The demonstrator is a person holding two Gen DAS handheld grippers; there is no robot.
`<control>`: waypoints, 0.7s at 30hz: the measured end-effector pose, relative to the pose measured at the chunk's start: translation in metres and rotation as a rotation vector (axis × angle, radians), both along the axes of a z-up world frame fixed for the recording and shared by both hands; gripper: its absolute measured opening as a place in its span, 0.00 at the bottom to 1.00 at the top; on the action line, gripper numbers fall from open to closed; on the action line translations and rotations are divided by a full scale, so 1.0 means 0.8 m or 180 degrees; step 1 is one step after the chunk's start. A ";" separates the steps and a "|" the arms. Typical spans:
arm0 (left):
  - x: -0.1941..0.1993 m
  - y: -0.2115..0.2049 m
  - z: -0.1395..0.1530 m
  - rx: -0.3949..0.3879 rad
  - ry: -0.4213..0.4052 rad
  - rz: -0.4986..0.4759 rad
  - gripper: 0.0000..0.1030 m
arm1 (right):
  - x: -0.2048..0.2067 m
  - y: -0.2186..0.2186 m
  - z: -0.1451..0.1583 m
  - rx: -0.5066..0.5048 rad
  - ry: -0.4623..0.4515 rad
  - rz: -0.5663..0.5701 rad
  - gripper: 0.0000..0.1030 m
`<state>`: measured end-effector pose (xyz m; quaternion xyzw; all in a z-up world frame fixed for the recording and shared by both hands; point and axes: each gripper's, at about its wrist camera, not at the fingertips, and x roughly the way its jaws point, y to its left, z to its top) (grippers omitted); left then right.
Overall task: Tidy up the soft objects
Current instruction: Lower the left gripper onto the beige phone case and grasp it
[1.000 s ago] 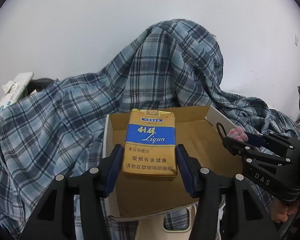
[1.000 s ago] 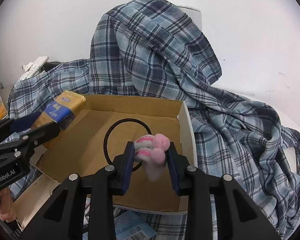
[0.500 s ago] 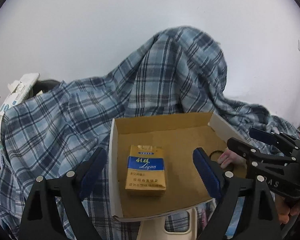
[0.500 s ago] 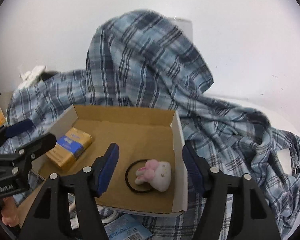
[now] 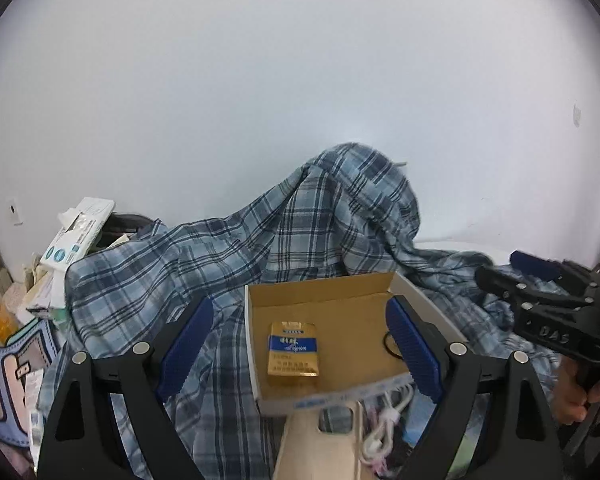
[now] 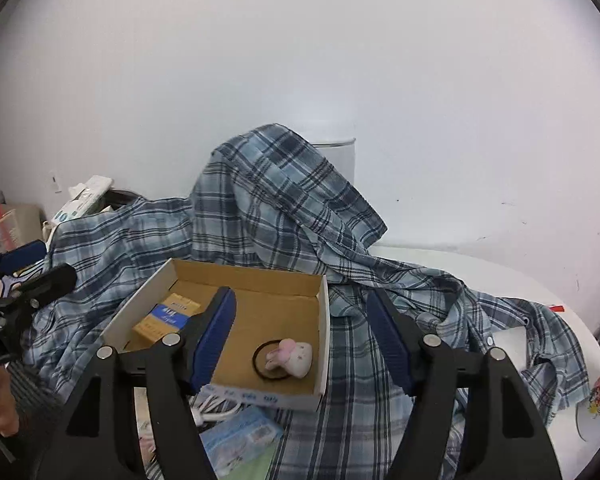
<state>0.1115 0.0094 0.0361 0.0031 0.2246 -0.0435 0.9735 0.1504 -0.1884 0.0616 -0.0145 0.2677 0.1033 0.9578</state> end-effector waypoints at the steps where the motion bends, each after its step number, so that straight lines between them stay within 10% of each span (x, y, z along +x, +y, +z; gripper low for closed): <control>1: -0.011 0.002 0.003 -0.0022 -0.0032 -0.0006 0.87 | -0.006 0.002 0.001 0.0000 0.0008 0.0029 0.65; 15: -0.084 0.000 -0.054 0.0114 -0.0237 0.0118 1.00 | -0.059 0.007 -0.047 0.0167 0.0234 0.0305 0.74; 21: -0.062 0.002 -0.080 0.0022 0.0110 -0.0020 1.00 | -0.060 0.007 -0.072 0.0030 0.0178 0.0260 0.75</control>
